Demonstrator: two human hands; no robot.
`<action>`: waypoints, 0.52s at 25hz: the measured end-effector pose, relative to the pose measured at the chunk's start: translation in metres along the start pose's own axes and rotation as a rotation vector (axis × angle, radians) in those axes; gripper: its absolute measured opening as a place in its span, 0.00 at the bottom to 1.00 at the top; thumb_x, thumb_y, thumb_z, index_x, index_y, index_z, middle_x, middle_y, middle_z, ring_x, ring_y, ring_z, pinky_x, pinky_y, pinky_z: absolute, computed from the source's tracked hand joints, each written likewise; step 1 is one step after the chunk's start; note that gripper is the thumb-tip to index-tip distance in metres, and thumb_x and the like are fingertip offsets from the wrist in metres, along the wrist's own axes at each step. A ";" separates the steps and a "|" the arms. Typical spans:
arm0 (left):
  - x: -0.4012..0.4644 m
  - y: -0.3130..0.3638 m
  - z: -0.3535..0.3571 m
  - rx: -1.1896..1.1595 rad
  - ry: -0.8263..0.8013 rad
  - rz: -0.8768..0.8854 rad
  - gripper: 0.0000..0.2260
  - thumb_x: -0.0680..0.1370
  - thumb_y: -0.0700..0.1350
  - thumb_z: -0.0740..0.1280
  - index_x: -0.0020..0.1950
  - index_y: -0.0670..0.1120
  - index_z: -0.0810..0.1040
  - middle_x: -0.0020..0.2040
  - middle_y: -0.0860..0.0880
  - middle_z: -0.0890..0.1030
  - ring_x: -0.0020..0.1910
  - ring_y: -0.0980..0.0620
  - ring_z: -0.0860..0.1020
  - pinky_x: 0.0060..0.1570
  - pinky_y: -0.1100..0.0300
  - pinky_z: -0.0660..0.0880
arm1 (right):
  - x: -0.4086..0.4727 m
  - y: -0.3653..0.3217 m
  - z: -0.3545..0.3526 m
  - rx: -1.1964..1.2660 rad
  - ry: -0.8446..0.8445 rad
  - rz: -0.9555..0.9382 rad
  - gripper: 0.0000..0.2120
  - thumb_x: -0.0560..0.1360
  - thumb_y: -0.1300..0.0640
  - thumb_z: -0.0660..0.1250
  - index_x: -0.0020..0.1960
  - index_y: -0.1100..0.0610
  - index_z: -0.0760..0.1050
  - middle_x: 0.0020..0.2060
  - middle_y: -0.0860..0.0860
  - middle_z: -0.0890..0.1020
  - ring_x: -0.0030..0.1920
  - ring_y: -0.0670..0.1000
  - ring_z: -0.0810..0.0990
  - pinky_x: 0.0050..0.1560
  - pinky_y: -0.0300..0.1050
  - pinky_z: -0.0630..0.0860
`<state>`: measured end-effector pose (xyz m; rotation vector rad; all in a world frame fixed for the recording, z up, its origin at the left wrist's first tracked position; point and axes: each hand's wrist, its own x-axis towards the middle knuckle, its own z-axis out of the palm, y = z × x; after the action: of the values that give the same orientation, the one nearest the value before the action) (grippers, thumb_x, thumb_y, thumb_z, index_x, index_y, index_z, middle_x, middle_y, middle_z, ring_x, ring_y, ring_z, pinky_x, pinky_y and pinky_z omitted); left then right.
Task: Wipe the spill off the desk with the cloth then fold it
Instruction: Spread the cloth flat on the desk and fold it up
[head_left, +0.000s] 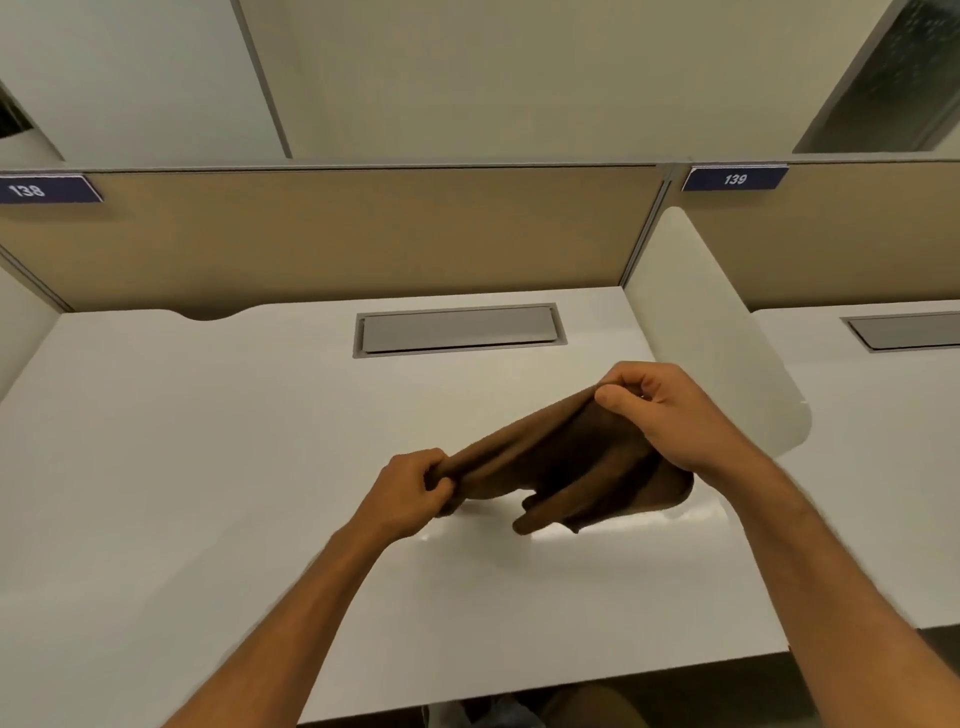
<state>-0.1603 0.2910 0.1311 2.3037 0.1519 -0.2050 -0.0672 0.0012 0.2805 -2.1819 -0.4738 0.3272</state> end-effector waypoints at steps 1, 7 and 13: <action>0.000 -0.009 -0.002 0.009 -0.019 -0.001 0.09 0.80 0.43 0.65 0.44 0.55 0.78 0.40 0.56 0.82 0.40 0.54 0.81 0.42 0.56 0.79 | -0.006 0.010 -0.002 -0.018 -0.040 0.024 0.10 0.82 0.51 0.64 0.45 0.45 0.81 0.40 0.40 0.83 0.45 0.45 0.82 0.45 0.38 0.75; 0.000 -0.021 -0.008 0.092 -0.098 0.098 0.13 0.78 0.68 0.61 0.54 0.61 0.68 0.45 0.62 0.79 0.41 0.57 0.79 0.40 0.62 0.74 | -0.013 0.061 -0.031 -0.124 -0.149 0.153 0.09 0.80 0.47 0.65 0.46 0.40 0.83 0.42 0.39 0.85 0.45 0.39 0.82 0.46 0.40 0.78; 0.049 -0.026 0.018 0.282 -0.335 -0.014 0.17 0.77 0.50 0.67 0.60 0.62 0.63 0.48 0.55 0.79 0.41 0.54 0.80 0.38 0.64 0.74 | 0.055 0.150 -0.020 -0.192 -0.280 0.311 0.08 0.78 0.48 0.68 0.43 0.45 0.84 0.44 0.42 0.85 0.49 0.46 0.83 0.51 0.44 0.77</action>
<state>-0.1185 0.2969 0.0906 2.5061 -0.0353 -0.6507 0.0229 -0.0726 0.1686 -2.4109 -0.3262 0.7924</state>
